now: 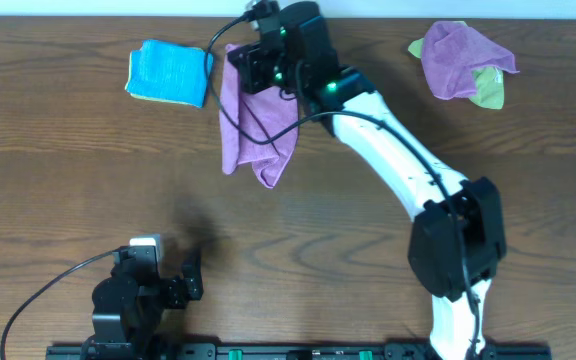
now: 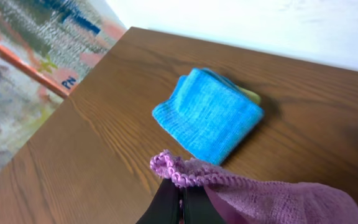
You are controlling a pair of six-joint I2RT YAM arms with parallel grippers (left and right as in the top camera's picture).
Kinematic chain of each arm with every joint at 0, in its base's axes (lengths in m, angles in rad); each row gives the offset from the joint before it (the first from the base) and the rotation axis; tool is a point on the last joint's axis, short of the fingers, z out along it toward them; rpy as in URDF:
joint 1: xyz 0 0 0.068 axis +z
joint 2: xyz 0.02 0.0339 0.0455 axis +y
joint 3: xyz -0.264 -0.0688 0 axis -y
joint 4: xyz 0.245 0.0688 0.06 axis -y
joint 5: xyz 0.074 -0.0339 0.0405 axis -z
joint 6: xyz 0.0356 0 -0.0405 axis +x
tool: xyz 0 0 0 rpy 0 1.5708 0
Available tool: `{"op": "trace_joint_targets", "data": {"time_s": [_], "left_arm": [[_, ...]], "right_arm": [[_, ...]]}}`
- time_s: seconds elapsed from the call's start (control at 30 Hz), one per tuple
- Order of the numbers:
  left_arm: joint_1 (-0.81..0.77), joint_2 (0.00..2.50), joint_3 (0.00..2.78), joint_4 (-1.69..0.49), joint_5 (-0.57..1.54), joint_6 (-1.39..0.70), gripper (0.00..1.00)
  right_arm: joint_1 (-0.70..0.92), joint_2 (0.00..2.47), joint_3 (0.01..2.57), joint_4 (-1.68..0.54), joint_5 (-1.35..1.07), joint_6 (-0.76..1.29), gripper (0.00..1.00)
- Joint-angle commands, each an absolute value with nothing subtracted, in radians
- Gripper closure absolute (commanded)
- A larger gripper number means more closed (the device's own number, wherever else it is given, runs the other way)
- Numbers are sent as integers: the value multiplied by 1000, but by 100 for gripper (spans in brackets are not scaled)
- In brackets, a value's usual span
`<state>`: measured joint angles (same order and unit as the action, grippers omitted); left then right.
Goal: Fold the cloth
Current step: 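Lower the purple cloth onto the table, spreading it flat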
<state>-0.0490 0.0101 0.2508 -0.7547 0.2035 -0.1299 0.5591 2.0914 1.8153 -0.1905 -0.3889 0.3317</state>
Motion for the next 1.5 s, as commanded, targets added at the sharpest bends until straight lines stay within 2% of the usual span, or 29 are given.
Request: {"op": "trace_joint_targets", "data": {"time_s": [0.0, 0.13, 0.2, 0.27, 0.33, 0.43, 0.5, 0.7, 0.87, 0.97, 1.1, 1.17, 1.47], "left_arm": [[-53, 4, 247, -751, 212, -207, 5], [-53, 4, 247, -752, 211, -344, 5], [-53, 4, 247, -751, 211, -379, 5], [-53, 4, 247, -750, 211, -404, 5], [-53, 4, 247, -750, 211, -427, 5], [-53, 4, 247, -745, 212, -436, 5], [-53, 4, 247, -743, 212, -439, 5], [-53, 4, 247, -725, 211, -496, 5], [-53, 4, 247, -689, 212, -524, 5], [-53, 4, 247, -687, 229, -566, 5], [-53, 4, 247, -687, 284, -567, 5], [-53, 4, 247, -687, 290, -580, 5], [-53, 4, 247, -687, 290, -637, 5]], "right_arm": [[590, 2161, 1832, -171, -377, 306, 98], [601, 2194, 1832, -149, -389, 305, 96], [607, 2204, 1832, -147, -413, 305, 87], [614, 2206, 1832, -151, -422, 305, 68], [616, 2204, 1832, -153, -422, 306, 41], [608, 2184, 1833, -185, -423, 317, 21], [596, 2163, 1833, -224, -421, 316, 15], [551, 2090, 1833, -400, -421, 240, 9], [517, 2015, 1833, -616, -422, 102, 10], [511, 1987, 1833, -836, -417, -56, 13], [514, 1991, 1828, -1029, -414, -162, 27], [520, 1992, 1816, -1052, -410, -176, 31], [559, 2002, 1702, -1024, -373, -178, 33]]}}
